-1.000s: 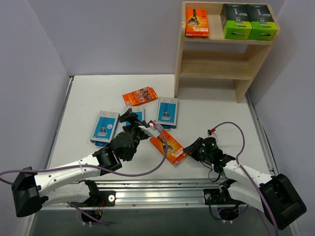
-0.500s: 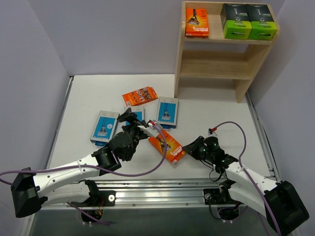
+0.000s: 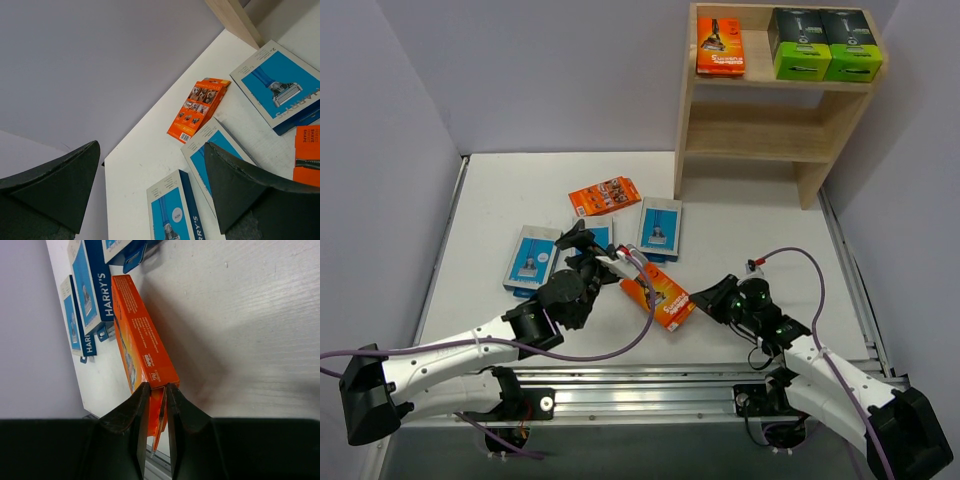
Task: Place and organize the shaving razors onto the shelf
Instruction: Grab a shaving razor with the right arm
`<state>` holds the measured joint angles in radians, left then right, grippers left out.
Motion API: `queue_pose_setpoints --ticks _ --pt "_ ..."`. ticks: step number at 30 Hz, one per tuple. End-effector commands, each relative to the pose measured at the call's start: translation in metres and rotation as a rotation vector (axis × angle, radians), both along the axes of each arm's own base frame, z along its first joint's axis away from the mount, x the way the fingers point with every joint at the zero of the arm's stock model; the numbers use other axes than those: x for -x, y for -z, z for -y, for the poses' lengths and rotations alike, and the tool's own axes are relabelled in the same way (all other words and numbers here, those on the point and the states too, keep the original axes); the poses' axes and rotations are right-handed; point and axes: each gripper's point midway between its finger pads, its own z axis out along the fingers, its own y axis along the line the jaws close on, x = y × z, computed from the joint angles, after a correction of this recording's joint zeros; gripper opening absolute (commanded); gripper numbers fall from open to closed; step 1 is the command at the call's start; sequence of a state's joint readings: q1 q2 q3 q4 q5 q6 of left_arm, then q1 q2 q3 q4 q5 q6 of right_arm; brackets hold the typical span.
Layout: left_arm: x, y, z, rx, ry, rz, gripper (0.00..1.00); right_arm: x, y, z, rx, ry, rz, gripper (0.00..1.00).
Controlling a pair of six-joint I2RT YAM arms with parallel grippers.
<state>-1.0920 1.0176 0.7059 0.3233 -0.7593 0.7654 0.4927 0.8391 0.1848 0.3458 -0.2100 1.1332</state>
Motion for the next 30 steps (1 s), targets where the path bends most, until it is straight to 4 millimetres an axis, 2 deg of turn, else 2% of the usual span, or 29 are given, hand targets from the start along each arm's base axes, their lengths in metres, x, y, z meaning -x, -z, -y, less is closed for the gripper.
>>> queue_pose_setpoints --ticks 1,5,7,8,11,14,15,16,17,18,19,21,22,25,26,27,30 --pt "0.001 -0.026 0.004 0.127 0.0 0.008 0.94 -0.009 -0.037 -0.008 -0.066 0.004 0.07 0.0" --pt "-0.005 -0.025 0.017 0.185 -0.037 -0.071 0.94 -0.012 -0.041 -0.006 -0.071 0.029 0.075 0.0" --pt "-0.007 -0.016 0.021 0.205 -0.072 -0.135 0.94 -0.014 -0.044 -0.006 -0.084 0.04 0.088 0.0" --pt "-0.011 -0.023 0.027 0.23 -0.088 -0.151 0.94 -0.014 -0.041 -0.006 -0.09 0.044 0.084 0.0" --pt "-0.012 -0.014 0.026 0.294 -0.15 -0.254 0.94 -0.015 -0.043 -0.007 -0.108 0.047 0.092 0.0" --pt "-0.004 -0.015 0.021 0.498 -0.147 -0.412 0.94 -0.014 -0.043 -0.008 -0.113 0.041 0.093 0.0" --pt "-0.001 0.0 0.015 0.599 -0.175 -0.496 0.94 -0.013 -0.044 -0.008 -0.117 0.041 0.095 0.0" --pt "0.007 0.011 0.023 0.645 -0.12 -0.577 0.94 -0.013 -0.046 -0.008 -0.117 0.04 0.098 0.0" --pt "0.016 0.011 0.019 0.723 -0.095 -0.61 0.94 -0.012 -0.046 -0.008 -0.115 0.038 0.096 0.0" --pt "0.022 0.016 0.024 0.829 -0.079 -0.66 0.94 -0.01 -0.047 -0.007 -0.108 0.037 0.095 0.0" --pt "0.029 0.046 0.022 0.837 -0.092 -0.719 0.94 -0.01 -0.048 -0.006 -0.103 0.039 0.101 0.0" --pt "0.046 0.052 0.031 0.974 -0.032 -0.815 0.94 -0.008 -0.05 -0.007 -0.11 0.033 0.109 0.0" --pt "0.051 0.075 0.028 0.984 -0.051 -0.859 0.94 -0.007 -0.051 -0.007 -0.117 0.035 0.107 0.0" --pt "0.067 0.084 0.039 1.106 0.001 -0.97 0.94 -0.006 -0.055 -0.006 -0.138 0.043 0.119 0.0" --pt "0.072 0.095 0.038 1.122 -0.003 -0.999 0.94 -0.006 -0.056 -0.006 -0.144 0.048 0.118 0.0" --pt "0.076 0.093 0.045 1.177 0.026 -1.036 0.94 -0.006 -0.054 -0.003 -0.133 0.062 0.113 0.0" --pt "0.085 0.105 0.053 1.26 0.063 -1.106 0.94 -0.004 -0.052 -0.004 -0.083 0.06 0.102 0.0"
